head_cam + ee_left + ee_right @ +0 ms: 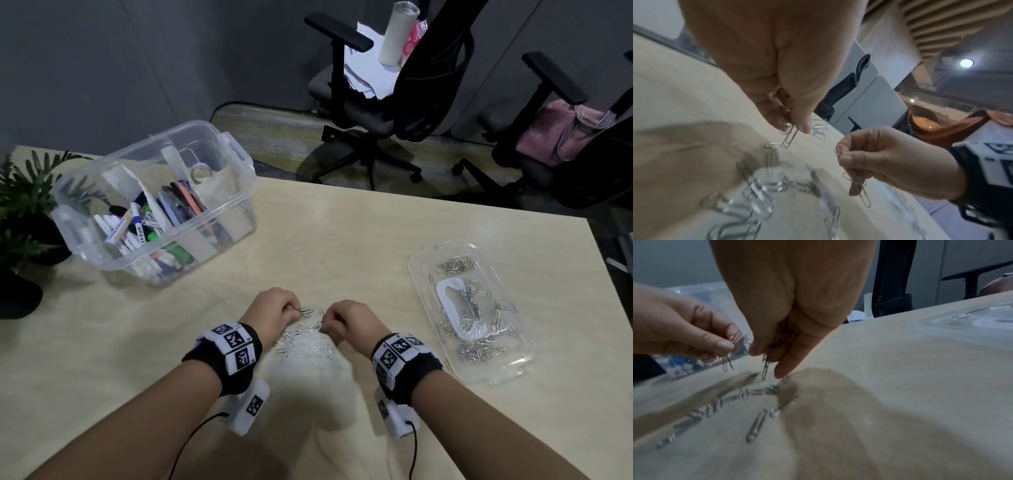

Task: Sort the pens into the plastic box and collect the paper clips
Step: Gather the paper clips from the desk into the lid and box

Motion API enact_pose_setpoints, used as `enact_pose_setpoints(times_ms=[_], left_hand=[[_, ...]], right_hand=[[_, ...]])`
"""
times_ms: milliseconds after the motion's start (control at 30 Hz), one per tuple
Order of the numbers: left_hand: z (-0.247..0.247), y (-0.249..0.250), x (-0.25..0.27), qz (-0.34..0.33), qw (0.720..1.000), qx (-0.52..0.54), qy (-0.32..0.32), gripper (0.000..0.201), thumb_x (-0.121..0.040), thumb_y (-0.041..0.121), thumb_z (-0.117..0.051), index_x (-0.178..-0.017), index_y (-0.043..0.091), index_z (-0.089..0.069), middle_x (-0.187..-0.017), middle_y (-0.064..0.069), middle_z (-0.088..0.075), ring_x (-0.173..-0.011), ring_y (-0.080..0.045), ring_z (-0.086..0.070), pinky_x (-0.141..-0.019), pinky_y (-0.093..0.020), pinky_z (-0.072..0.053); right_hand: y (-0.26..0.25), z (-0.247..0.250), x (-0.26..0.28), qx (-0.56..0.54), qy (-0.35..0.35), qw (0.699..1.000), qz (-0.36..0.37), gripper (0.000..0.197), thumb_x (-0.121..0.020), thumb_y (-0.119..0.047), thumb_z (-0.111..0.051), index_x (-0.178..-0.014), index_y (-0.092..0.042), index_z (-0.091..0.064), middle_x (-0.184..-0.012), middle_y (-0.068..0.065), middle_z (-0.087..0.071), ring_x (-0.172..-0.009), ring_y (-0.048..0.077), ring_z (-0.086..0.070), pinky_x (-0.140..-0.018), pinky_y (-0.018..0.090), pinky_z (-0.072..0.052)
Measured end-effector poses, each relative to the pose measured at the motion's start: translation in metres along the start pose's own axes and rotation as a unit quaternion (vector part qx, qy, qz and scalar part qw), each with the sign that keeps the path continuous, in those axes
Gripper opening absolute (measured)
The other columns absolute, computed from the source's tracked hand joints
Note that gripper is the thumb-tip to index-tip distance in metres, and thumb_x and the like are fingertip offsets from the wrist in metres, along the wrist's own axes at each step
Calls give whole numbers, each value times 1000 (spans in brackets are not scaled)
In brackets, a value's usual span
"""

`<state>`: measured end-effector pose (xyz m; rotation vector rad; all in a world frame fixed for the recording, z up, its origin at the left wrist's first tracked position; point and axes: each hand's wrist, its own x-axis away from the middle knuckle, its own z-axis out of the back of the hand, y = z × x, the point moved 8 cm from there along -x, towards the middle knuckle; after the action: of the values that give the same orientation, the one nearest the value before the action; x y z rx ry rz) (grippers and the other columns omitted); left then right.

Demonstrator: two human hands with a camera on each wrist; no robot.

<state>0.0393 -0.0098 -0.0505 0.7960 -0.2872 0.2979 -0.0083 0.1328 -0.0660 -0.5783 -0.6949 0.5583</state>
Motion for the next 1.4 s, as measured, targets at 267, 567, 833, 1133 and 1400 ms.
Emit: enact_pose_setpoints(times_ms=[267,567,833,1133,1400], left_hand=[[79,30,22,-52,992,74,87,4,-83,8,-68,-84,12,-69,-82,1,-58,-70,-2,-51,-65,-6,-37],[192,46,39,-89,963,150,206,5,-83,5,-68,-84,10,-68,-73,4,-61,-66,-4,-54,-64,-11,-42],[246,23,29,-88,938,205,266,26,-84,5,-67,-73,27,-60,-71,9,-58,-62,-1,-51,-64,-16,-44],[246,8,-29,-52,946,170,270,11,-86,7,-65,-78,15,-63,-68,5,-56,-60,-9,-51,-58,-17,-46],[224,-7,-68,-2,974,23,227,15,-80,8,-70,-73,19,-65,-88,-4,-57,-77,-13,-52,-83,-27,-48]], right_hand=[[-82,68,3,-19,68,994,87,16,-85,-15,-69,-71,-11,-62,-59,-7,-55,-56,9,-52,-64,22,-43],[-223,136,-63,4,191,960,207,10,-84,-17,-70,-79,-10,-65,-71,0,-58,-64,17,-56,-66,26,-43],[-239,98,-144,105,207,963,139,9,-85,-29,-64,-87,-20,-66,-92,0,-68,-89,23,-61,-81,35,-48],[-215,110,-153,31,200,970,133,27,-77,-31,-75,-101,-23,-66,-98,-10,-64,-81,7,-54,-78,26,-45],[-175,124,-128,9,218,968,123,18,-86,-28,-68,-101,-19,-66,-101,-7,-63,-74,11,-56,-76,26,-46]])
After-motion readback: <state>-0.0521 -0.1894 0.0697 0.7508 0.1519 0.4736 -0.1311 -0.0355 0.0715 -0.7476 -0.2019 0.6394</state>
